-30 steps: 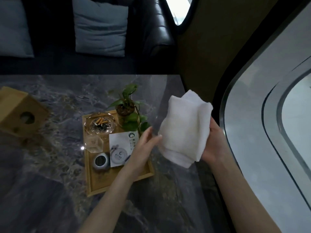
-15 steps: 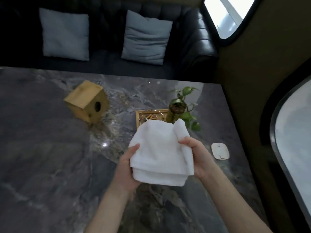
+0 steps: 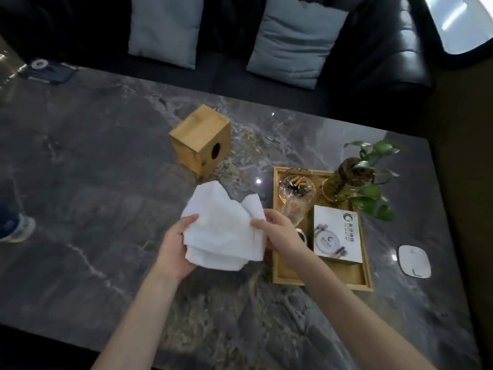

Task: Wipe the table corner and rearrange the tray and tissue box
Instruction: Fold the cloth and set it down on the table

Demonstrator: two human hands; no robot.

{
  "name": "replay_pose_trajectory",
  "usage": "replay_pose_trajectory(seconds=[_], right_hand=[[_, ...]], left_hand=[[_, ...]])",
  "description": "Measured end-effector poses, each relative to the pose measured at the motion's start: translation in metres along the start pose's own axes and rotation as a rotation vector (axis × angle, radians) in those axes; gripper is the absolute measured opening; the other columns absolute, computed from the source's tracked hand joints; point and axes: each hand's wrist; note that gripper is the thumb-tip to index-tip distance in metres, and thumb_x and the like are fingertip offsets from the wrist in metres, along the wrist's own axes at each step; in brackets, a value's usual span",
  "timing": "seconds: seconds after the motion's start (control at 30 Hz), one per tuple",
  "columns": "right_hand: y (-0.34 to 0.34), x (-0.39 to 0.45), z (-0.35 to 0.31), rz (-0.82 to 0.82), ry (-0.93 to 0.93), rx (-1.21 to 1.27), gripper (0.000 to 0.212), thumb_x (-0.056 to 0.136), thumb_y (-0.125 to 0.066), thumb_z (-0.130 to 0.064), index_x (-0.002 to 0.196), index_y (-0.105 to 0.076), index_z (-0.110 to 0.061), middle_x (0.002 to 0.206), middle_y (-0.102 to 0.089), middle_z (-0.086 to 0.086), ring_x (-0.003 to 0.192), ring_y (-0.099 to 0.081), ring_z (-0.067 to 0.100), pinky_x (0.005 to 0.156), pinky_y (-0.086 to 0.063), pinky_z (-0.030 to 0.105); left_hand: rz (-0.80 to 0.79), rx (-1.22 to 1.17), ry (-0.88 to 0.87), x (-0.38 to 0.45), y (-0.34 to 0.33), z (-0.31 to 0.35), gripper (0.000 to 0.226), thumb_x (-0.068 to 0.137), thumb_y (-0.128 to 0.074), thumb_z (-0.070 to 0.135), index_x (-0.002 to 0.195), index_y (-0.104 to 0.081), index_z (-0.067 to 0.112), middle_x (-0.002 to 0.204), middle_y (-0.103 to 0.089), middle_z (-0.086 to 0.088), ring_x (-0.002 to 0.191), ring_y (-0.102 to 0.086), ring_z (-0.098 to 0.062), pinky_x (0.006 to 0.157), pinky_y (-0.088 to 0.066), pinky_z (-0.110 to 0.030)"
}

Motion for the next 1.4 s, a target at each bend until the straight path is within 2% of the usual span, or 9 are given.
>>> replay_pose_trajectory(seconds=[0.17, 0.33, 0.57, 0.73, 0.93, 1.17, 1.3, 1.33, 1.4], right_hand=[[-0.02, 0.027, 0.015, 0.082, 0.005, -0.014, 0.02, 0.092, -0.047, -0.023, 0.109, -0.055, -0.017, 0.096, -0.059, 0.0, 0.097, -0.059, 0.024, 0.093, -0.049, 0.048], [-0.028, 0.043, 0.032, 0.171, -0.059, 0.049, 0.015, 0.091, -0.043, -0.022, 0.083, -0.054, -0.027, 0.098, -0.059, 0.014, 0.088, -0.056, 0.027, 0.078, -0.049, 0.046], [-0.023, 0.039, 0.036, 0.264, -0.063, -0.223, 0.017, 0.09, -0.046, -0.014, 0.104, -0.05, -0.005, 0.087, -0.058, 0.006, 0.078, -0.053, 0.019, 0.062, -0.043, 0.029], [-0.027, 0.031, 0.044, 0.323, 0.188, -0.591, 0.045, 0.087, -0.05, 0.0, 0.129, -0.037, -0.003, 0.131, -0.046, 0.016, 0.116, -0.049, 0.028, 0.099, -0.044, 0.037], [-0.026, 0.027, 0.069, 0.145, 0.502, -1.221, 0.045, 0.082, -0.051, 0.007, 0.125, -0.041, 0.003, 0.137, -0.037, 0.02, 0.128, -0.033, 0.034, 0.105, -0.038, 0.04], [-0.011, 0.013, 0.052, -0.035, 0.47, -1.153, 0.037, 0.095, -0.037, -0.009, 0.13, -0.04, 0.001, 0.144, -0.034, 0.017, 0.137, -0.024, 0.029, 0.111, -0.024, 0.034], [0.012, -0.014, 0.029, -0.028, 0.413, -0.891, 0.038, 0.097, -0.038, -0.027, 0.127, -0.049, -0.009, 0.13, -0.052, 0.009, 0.119, -0.048, 0.024, 0.099, -0.041, 0.036], [0.022, -0.023, 0.024, 0.003, 0.428, -0.836, 0.036, 0.097, -0.038, -0.029, 0.124, -0.052, -0.011, 0.122, -0.056, 0.007, 0.111, -0.053, 0.022, 0.094, -0.044, 0.035], [0.043, -0.041, 0.02, 0.09, 0.464, -0.734, 0.029, 0.096, -0.039, -0.03, 0.112, -0.058, -0.015, 0.104, -0.064, 0.004, 0.095, -0.059, 0.018, 0.082, -0.048, 0.035]], left_hand=[[0.131, 0.023, 0.007, 0.032, 0.034, -0.002, 0.035, 0.067, -0.056, 0.015, 0.1, -0.068, 0.011, 0.096, -0.072, -0.01, 0.091, -0.066, -0.028, 0.095, -0.042, -0.043], [0.234, 0.104, 0.102, 0.047, 0.058, -0.009, 0.027, 0.079, -0.051, 0.016, 0.101, -0.064, 0.007, 0.08, -0.071, -0.006, 0.067, -0.068, -0.019, 0.058, -0.05, -0.028], [0.409, 0.569, -0.042, 0.037, 0.061, -0.018, 0.027, 0.087, -0.054, 0.014, 0.114, -0.056, 0.009, 0.101, -0.065, -0.009, 0.081, -0.063, -0.021, 0.052, -0.053, -0.025], [0.636, 1.183, -0.36, 0.023, 0.05, -0.038, 0.054, 0.082, -0.059, 0.012, 0.132, -0.04, 0.012, 0.13, -0.051, -0.012, 0.117, -0.048, -0.031, 0.096, -0.039, -0.039], [0.641, 1.719, -0.357, 0.024, 0.059, -0.068, 0.057, 0.092, -0.045, 0.024, 0.142, -0.024, 0.005, 0.148, -0.032, -0.015, 0.134, -0.03, -0.031, 0.106, -0.026, -0.05], [0.639, 1.774, -0.263, 0.021, 0.038, -0.073, 0.06, 0.094, -0.029, 0.029, 0.145, -0.006, 0.008, 0.157, -0.002, -0.007, 0.144, 0.006, -0.02, 0.113, 0.006, -0.051], [0.439, 1.694, -0.482, 0.014, -0.005, -0.088, 0.046, 0.093, -0.036, 0.025, 0.136, -0.038, 0.006, 0.152, -0.027, -0.01, 0.142, -0.017, -0.024, 0.114, -0.012, -0.043], [0.354, 1.615, -0.529, 0.01, -0.016, -0.094, 0.038, 0.093, -0.038, 0.024, 0.124, -0.052, 0.007, 0.141, -0.045, -0.012, 0.133, -0.036, -0.027, 0.107, -0.028, -0.039], [0.236, 1.459, -0.535, 0.001, -0.039, -0.105, 0.025, 0.093, -0.042, 0.023, 0.088, -0.064, 0.012, 0.092, -0.067, -0.008, 0.09, -0.059, -0.025, 0.069, -0.043, -0.023]])
Point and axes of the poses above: each hand's wrist, its own x-axis towards the middle knuckle, its own y-axis out of the back of the hand, z = x × y
